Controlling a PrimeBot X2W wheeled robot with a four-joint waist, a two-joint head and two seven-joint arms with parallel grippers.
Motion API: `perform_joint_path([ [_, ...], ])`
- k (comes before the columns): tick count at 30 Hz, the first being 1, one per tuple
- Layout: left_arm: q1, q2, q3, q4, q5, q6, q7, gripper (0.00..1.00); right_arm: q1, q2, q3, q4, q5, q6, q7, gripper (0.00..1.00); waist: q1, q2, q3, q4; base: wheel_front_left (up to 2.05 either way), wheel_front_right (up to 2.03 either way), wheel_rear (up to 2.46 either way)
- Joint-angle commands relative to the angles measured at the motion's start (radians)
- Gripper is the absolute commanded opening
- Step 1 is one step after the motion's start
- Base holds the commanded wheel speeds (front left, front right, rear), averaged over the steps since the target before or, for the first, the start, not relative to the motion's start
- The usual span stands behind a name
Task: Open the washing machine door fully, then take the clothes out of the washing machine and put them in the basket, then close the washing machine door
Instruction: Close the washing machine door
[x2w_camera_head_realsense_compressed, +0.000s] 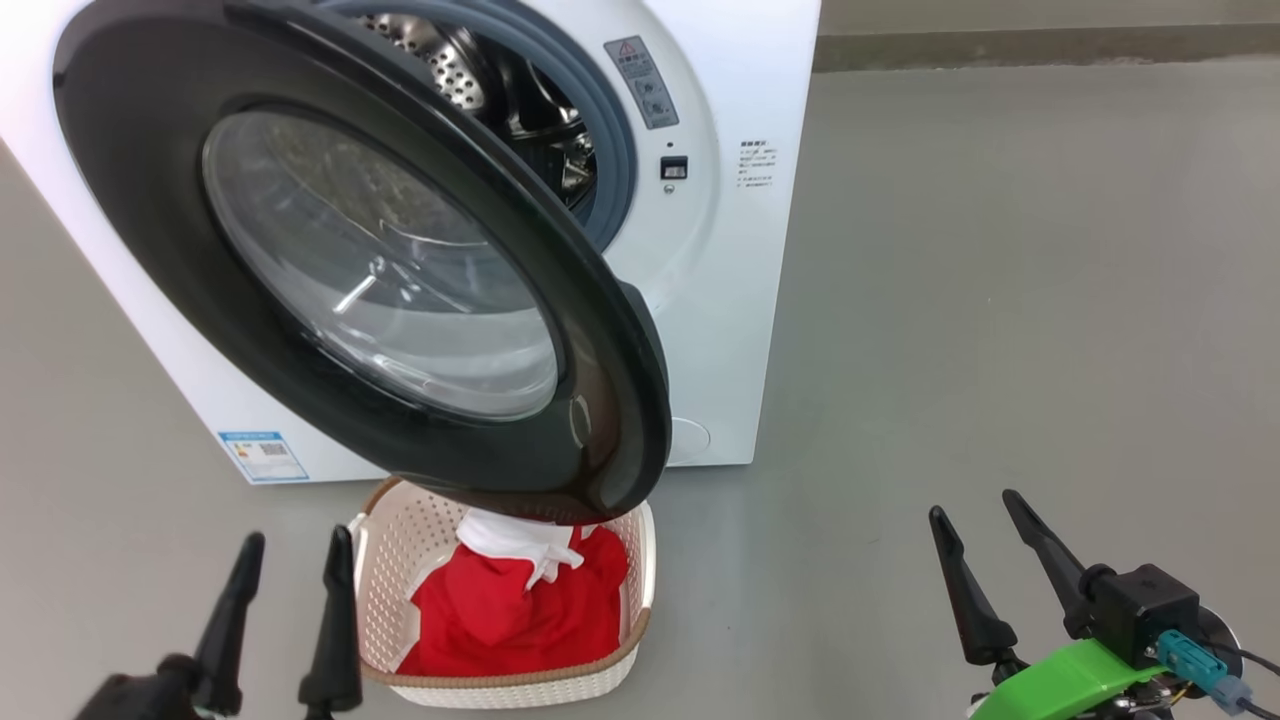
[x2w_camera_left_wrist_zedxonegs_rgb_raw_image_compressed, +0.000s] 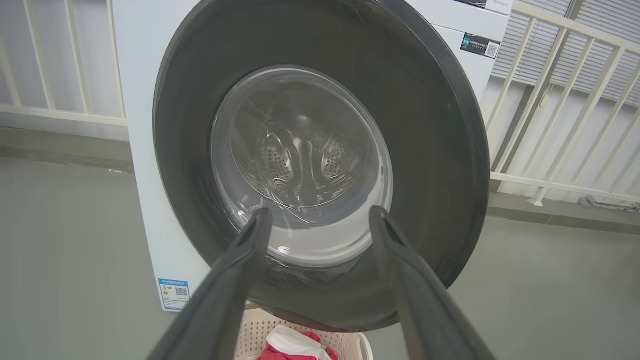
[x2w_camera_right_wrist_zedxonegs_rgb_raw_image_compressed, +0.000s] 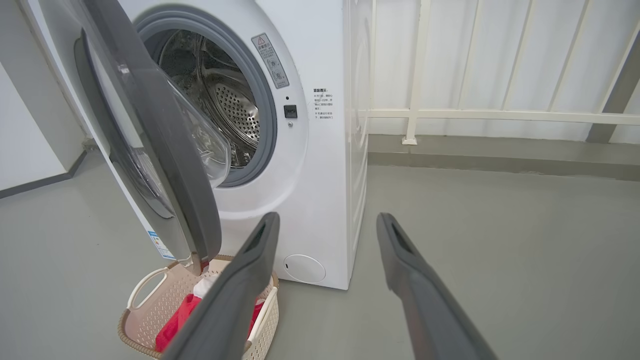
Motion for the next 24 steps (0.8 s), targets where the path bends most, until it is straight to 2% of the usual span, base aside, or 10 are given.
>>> perform_joint_path([
  [1,-0.017,0.019,0.028,-0.016,0.015,0.012,-0.005,1.0,-0.001,-0.009,0.02,-0.031,-0.012,0.003,0.003,1.0,0.0,-0.0001,-0.005,-0.005,0.0,0.0,0.0],
  [8,0.023,0.045,-0.014,0.012,0.126,0.063,-0.008,1.0,0.025,-0.009,0.016,-0.041,-0.015,0.003,0.007,1.0,0.0,-0.0001,-0.017,-0.011,0.0,0.0,0.0],
  [12,0.038,0.045,-0.025,0.02,0.15,0.082,-0.009,1.0,0.037,-0.009,0.015,-0.046,-0.025,0.003,0.012,1.0,0.0,-0.0001,-0.022,-0.012,0.0,0.0,0.0],
  [24,0.05,0.043,-0.037,0.012,0.148,0.095,-0.001,1.0,0.047,-0.009,0.012,-0.06,-0.039,0.003,0.025,1.0,0.0,-0.0001,-0.027,-0.015,0.0,0.0,0.0],
])
